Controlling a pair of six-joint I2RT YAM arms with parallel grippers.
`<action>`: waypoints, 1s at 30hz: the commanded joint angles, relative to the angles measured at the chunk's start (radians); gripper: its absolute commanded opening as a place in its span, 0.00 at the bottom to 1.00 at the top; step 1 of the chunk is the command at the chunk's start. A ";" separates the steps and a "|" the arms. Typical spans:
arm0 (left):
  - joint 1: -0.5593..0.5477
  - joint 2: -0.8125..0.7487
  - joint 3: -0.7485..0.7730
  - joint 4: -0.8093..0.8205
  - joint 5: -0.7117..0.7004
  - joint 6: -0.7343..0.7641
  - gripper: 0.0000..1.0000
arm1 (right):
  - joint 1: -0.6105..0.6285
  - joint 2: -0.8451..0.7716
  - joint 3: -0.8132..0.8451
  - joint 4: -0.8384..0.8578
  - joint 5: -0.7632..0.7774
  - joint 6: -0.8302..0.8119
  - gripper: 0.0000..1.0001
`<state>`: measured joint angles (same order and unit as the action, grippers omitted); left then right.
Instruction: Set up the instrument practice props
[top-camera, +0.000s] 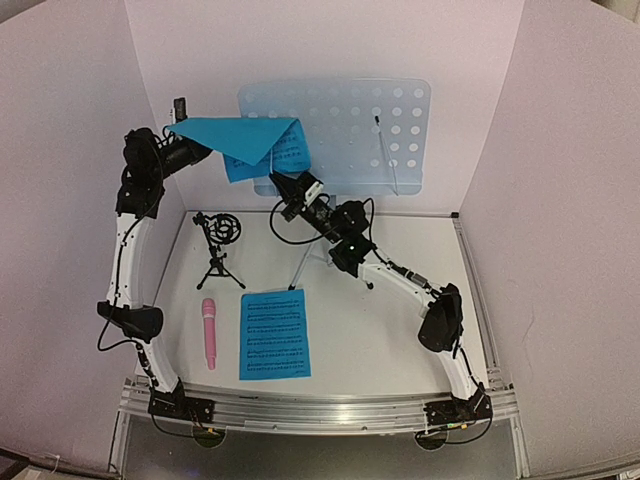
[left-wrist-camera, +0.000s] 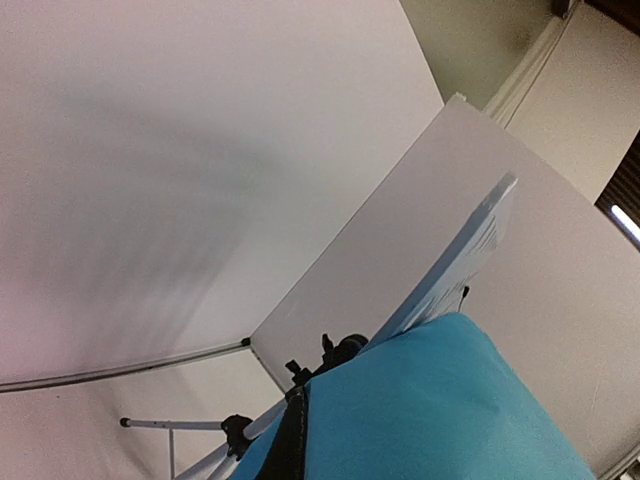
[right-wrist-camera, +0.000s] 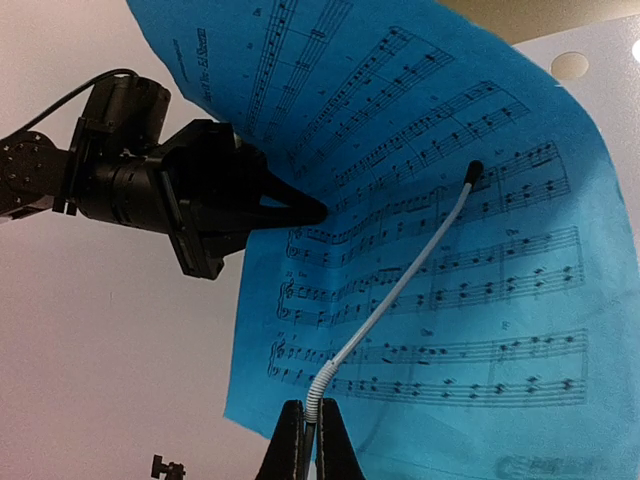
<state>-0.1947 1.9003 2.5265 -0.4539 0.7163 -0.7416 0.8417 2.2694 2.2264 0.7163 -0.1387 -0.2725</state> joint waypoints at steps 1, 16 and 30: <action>-0.055 0.010 0.061 -0.120 0.049 0.211 0.00 | 0.001 -0.105 -0.012 0.045 -0.043 -0.050 0.00; -0.089 0.094 0.204 -0.185 0.053 0.484 0.00 | 0.002 -0.133 -0.027 -0.002 -0.077 -0.031 0.00; -0.104 0.106 0.242 -0.268 -0.008 0.703 0.00 | 0.003 -0.133 -0.026 -0.018 -0.075 -0.031 0.00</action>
<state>-0.2939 2.0006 2.7148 -0.7166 0.7562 -0.1298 0.8406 2.2147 2.1815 0.6552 -0.1799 -0.2680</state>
